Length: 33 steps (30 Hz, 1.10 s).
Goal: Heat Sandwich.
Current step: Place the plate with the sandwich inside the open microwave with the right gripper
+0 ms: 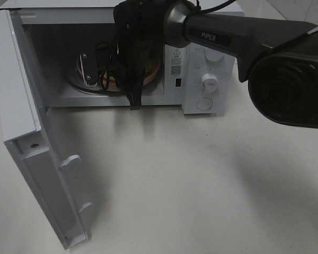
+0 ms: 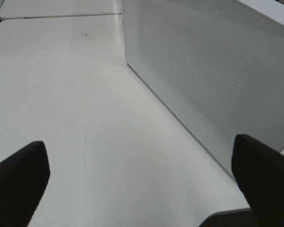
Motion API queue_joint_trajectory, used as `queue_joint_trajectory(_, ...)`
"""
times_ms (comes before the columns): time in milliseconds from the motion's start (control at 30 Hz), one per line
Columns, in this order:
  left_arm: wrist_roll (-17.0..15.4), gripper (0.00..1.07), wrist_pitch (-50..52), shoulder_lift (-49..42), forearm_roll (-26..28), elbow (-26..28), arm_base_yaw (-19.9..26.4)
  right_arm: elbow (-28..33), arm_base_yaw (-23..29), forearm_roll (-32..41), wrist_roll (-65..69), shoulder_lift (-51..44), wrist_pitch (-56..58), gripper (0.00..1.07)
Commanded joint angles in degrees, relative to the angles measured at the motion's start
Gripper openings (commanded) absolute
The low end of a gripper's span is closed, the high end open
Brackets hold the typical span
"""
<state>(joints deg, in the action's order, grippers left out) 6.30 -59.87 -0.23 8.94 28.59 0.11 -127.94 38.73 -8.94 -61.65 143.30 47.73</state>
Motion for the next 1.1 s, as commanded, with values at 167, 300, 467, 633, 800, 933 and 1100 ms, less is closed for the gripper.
queue_joint_trajectory(167, -0.3, 1.01, 0.3, -1.3, -0.2, -0.2, -0.3, -0.3, 0.1, 0.4, 2.5, 0.1, -0.6, 0.27)
queue_joint_trajectory(300, -0.3, 1.01, 0.3, -1.3, -0.2, -0.2, -0.3, -0.3, 0.1, 0.5, 3.8, 0.1, -0.5, 0.51)
queue_joint_trajectory(467, -0.3, 1.01, 0.3, -1.3, -0.2, -0.2, -0.3, -0.3, 0.1, 1.2, 6.0, 0.1, 0.5, 0.75)
queue_joint_trajectory(633, -0.3, 1.01, 0.3, -1.3, -0.2, -0.2, -0.3, 0.2, 0.1, 2.1, 8.0, -0.5, 0.9, 0.77)
queue_joint_trajectory(800, -0.3, 1.01, 0.3, -1.3, -0.2, -0.2, -0.3, 3.7, 0.1, 2.1, 8.0, -2.5, -1.3, 0.77)
queue_joint_trajectory(933, -0.3, 1.01, 0.3, -1.3, -0.2, -0.2, -0.3, 6.0, 0.1, 2.1, 8.0, -3.7, -2.7, 0.76)
queue_joint_trajectory(1100, -0.3, 1.01, 0.3, -1.3, -0.2, -0.2, -0.3, 11.3, 0.1, 1.3, 8.0, -7.2, -6.7, 0.76)
